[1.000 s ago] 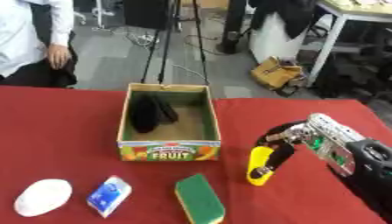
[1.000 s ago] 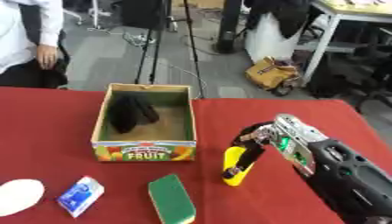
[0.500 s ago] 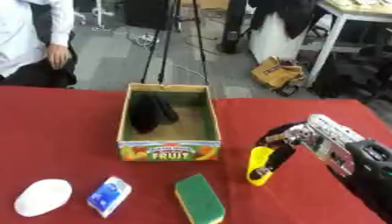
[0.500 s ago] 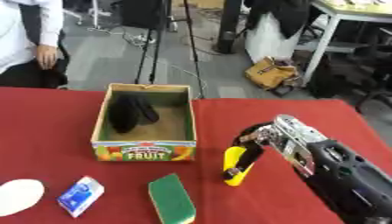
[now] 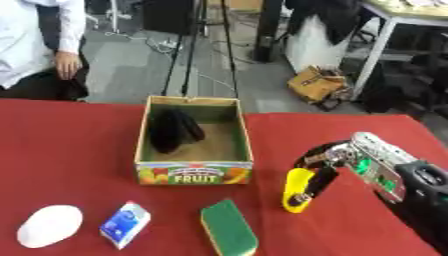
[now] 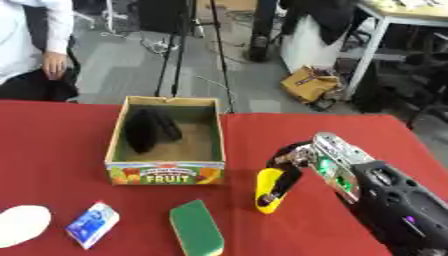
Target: Pick up objects on the table and place them in the box.
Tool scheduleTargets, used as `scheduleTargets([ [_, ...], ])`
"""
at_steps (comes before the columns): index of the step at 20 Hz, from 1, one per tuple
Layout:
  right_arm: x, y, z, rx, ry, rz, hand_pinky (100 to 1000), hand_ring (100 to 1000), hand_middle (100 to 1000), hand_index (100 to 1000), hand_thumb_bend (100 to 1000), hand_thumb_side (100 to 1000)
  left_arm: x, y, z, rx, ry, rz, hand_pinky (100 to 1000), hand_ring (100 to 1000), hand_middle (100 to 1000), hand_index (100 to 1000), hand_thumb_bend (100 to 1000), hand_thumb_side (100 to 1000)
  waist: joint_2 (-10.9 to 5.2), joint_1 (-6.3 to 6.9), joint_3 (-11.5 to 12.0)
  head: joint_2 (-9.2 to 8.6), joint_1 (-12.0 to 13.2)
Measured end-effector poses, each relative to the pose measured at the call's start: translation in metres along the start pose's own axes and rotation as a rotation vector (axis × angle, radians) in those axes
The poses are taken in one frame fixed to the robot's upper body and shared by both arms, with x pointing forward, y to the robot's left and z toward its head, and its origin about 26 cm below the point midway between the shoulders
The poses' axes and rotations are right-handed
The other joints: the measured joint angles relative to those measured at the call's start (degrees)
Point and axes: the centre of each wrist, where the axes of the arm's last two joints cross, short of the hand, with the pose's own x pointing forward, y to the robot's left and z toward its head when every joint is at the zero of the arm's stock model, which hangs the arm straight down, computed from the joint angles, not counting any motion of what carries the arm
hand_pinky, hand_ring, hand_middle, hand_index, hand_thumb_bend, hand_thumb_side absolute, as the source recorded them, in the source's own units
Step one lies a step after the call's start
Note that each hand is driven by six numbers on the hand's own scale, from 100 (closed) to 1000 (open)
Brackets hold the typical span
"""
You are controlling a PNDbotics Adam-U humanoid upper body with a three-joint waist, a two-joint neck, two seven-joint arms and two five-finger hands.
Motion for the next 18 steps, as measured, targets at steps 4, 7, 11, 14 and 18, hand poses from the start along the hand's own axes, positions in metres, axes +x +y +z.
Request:
scheduleTargets([
  [4, -0.0023, 0.0007, -0.0013, 0.005, 0.004, 0.008, 805, 966, 1000, 1000, 508, 400, 0.0000, 0.0000, 0.0000, 0.000, 0.000, 0.001, 936, 948, 800, 860, 100, 1000, 0.00, 0.00, 0.0, -0.02, 0.0],
  [7, -0.0051, 0.0002, -0.0020, 0.007, 0.011, 0.005, 803, 963, 998, 1000, 506, 370, 0.0000, 0.0000, 0.0000, 0.001, 0.000, 0.001, 937, 948, 801, 860, 100, 1000, 0.00, 0.00, 0.0, -0.16, 0.0],
  [11, -0.0073, 0.0005, -0.0030, 0.011, 0.016, 0.008, 798, 957, 995, 1000, 512, 377, 0.0000, 0.0001, 0.0000, 0.001, 0.000, 0.001, 937, 949, 801, 861, 100, 1000, 0.00, 0.00, 0.1, -0.21, 0.0],
  [14, -0.0089, 0.0005, -0.0033, 0.012, 0.018, 0.007, 792, 949, 988, 1000, 508, 400, 0.0000, 0.0001, 0.0000, 0.001, 0.000, 0.002, 937, 949, 802, 861, 100, 1000, 0.00, 0.00, 0.2, -0.23, 0.0],
  [18, -0.0096, 0.0000, -0.0035, 0.013, 0.017, 0.009, 776, 930, 966, 1000, 492, 419, 0.0000, 0.0003, -0.0001, 0.001, 0.000, 0.001, 938, 950, 802, 860, 100, 1000, 0.00, -0.01, 0.2, -0.23, 0.0],
])
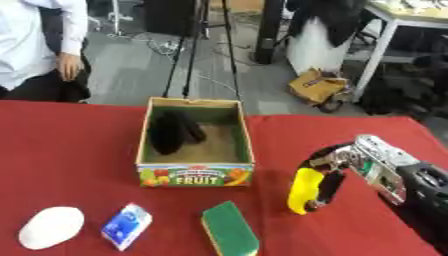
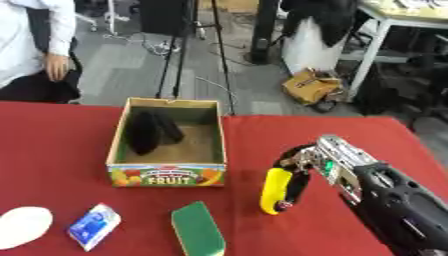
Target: Pick up objects on the table and place them in the box.
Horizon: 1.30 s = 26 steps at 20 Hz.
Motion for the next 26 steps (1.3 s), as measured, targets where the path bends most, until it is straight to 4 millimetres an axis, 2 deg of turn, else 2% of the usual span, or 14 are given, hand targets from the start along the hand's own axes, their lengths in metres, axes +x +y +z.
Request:
scheduleTargets([
  [17, 0.0043, -0.0017, -0.0007, 0.000, -0.014, 0.003, 746, 886, 908, 1000, 453, 474, -0.0001, 0.0009, -0.0003, 0.003, 0.000, -0.003, 938, 949, 803, 860, 100, 1000, 0.00, -0.14, 0.0, 0.00, 0.0],
  [25, 0.0050, -0.0023, -0.0006, 0.000, -0.019, -0.003, 736, 856, 846, 985, 426, 484, -0.0001, 0.0009, -0.0006, 0.003, -0.001, -0.003, 937, 949, 803, 860, 100, 995, 0.00, -0.14, -0.1, -0.01, 0.0],
  [26, 0.0050, -0.0023, -0.0005, 0.000, -0.019, -0.004, 730, 843, 813, 970, 413, 491, -0.0001, 0.0009, -0.0008, 0.003, -0.001, -0.003, 936, 948, 803, 860, 100, 994, 0.00, -0.14, -0.1, -0.01, 0.0],
])
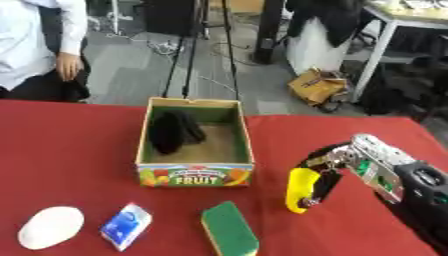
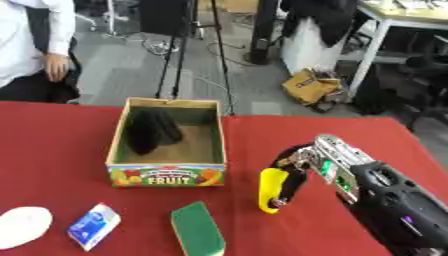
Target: Pick up objects on the table and place them in the box.
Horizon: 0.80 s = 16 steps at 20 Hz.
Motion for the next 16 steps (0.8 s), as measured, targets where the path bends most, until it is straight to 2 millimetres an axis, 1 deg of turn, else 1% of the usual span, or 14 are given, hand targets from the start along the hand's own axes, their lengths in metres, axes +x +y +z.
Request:
scheduleTargets([
  [3, 0.0002, -0.0005, 0.0002, 0.000, 0.000, -0.003, 729, 839, 790, 962, 403, 492, 0.0000, 0.0000, -0.0002, 0.000, -0.001, 0.000, 936, 948, 803, 860, 100, 993, 0.00, 0.00, 0.0, 0.00, 0.0],
  [4, 0.0002, -0.0005, 0.0002, 0.000, 0.001, -0.004, 723, 826, 756, 945, 387, 493, 0.0000, -0.0001, -0.0002, 0.000, -0.001, 0.000, 935, 948, 802, 859, 100, 992, 0.00, 0.00, 0.0, 0.00, 0.0],
  [6, 0.0002, -0.0007, 0.0003, -0.001, 0.001, -0.006, 720, 818, 735, 936, 379, 498, 0.0000, -0.0001, -0.0004, 0.001, -0.001, 0.000, 934, 948, 803, 857, 100, 991, 0.00, 0.00, 0.0, 0.00, 0.0],
  [16, 0.0011, -0.0027, 0.0015, -0.006, 0.007, -0.014, 720, 815, 719, 921, 339, 519, 0.0000, -0.0002, -0.0008, 0.001, -0.002, 0.001, 934, 947, 802, 858, 100, 990, -0.01, 0.00, -0.1, 0.00, 0.0],
])
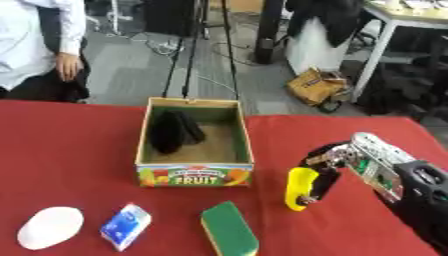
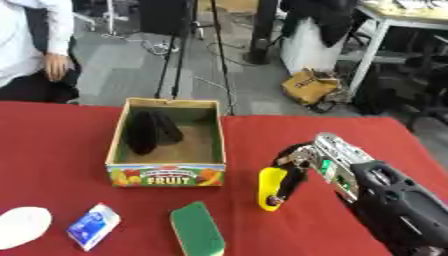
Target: Pick up objects on the table and place them in the box.
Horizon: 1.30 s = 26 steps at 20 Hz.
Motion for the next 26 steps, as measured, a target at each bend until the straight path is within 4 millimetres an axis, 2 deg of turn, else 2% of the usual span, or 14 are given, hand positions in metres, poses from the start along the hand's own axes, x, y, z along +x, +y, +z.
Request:
scheduleTargets([
  [26, 0.011, -0.020, 0.014, -0.063, -0.013, 0.003, 724, 810, 673, 874, 274, 535, 0.000, 0.000, 0.000, 0.001, 0.002, 0.002, 933, 947, 802, 859, 100, 986, -0.40, -0.22, -0.6, 0.00, 0.1],
])
